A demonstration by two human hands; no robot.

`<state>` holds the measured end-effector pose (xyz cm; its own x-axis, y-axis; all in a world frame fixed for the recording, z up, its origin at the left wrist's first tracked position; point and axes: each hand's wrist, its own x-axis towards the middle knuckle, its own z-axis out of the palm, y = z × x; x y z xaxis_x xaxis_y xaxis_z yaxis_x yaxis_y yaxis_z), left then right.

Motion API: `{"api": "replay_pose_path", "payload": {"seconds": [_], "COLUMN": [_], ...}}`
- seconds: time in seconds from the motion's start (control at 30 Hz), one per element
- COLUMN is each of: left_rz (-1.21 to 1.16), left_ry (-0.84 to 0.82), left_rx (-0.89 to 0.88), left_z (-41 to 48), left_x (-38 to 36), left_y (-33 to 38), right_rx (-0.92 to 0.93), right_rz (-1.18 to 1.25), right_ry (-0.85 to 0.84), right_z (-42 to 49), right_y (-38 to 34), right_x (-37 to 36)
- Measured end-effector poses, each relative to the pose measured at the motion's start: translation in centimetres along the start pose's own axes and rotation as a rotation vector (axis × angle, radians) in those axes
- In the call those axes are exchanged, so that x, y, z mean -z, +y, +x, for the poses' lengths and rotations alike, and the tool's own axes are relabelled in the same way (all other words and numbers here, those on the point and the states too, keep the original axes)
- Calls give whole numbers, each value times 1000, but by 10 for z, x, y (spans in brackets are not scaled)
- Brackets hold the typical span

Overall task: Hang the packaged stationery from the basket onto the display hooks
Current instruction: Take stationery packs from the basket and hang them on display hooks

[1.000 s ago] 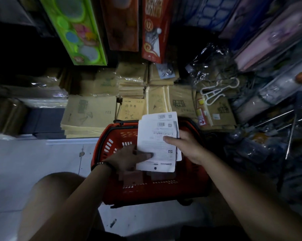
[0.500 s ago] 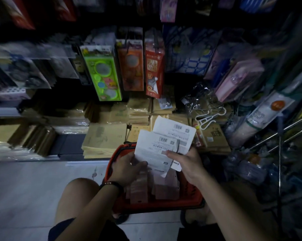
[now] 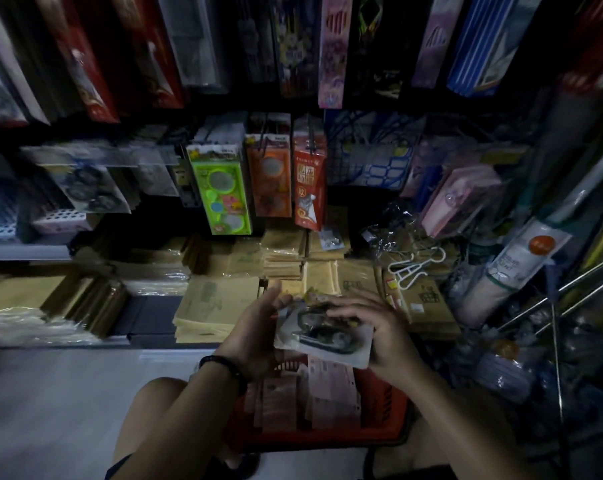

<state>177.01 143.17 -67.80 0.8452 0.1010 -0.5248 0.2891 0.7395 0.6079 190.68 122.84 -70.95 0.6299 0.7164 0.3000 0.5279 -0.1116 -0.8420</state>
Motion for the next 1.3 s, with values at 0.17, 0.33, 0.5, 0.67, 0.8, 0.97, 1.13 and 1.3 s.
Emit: {"api": "replay_pose_path", "payload": {"seconds": [0.17,0.33,0.5,0.67,0.8,0.97,1.13,1.3], "left_rz": [74,104,135,231,242,327,250,274], "left_ry": [30,44,88,60,-11,-16,-5,38], "left_rx": [-279,-487,-579,-653,-667,-727,-745,-883], "left_z": [2,-2,-12,-27,-47,-65,-86,-102], "left_x": [-12,-21,-35,-55,-68,-80,-93,-97], "left_y": [-2,6,24,50,76,113,160,210], "right_rx": [155,89,10,132,179,273,341,414], "right_rz": [-549,-316,-355,-613,-652,-711,-804,-879], "right_ry": [-142,160,177,-85,-142,-89,27,95], "right_z": [8,16,31,61,87,116,146,181], "right_y": [-12,-32,-73,-101,-122,-162,-206,-250], "right_x": [25,31,21,30,45,61,80,97]}}
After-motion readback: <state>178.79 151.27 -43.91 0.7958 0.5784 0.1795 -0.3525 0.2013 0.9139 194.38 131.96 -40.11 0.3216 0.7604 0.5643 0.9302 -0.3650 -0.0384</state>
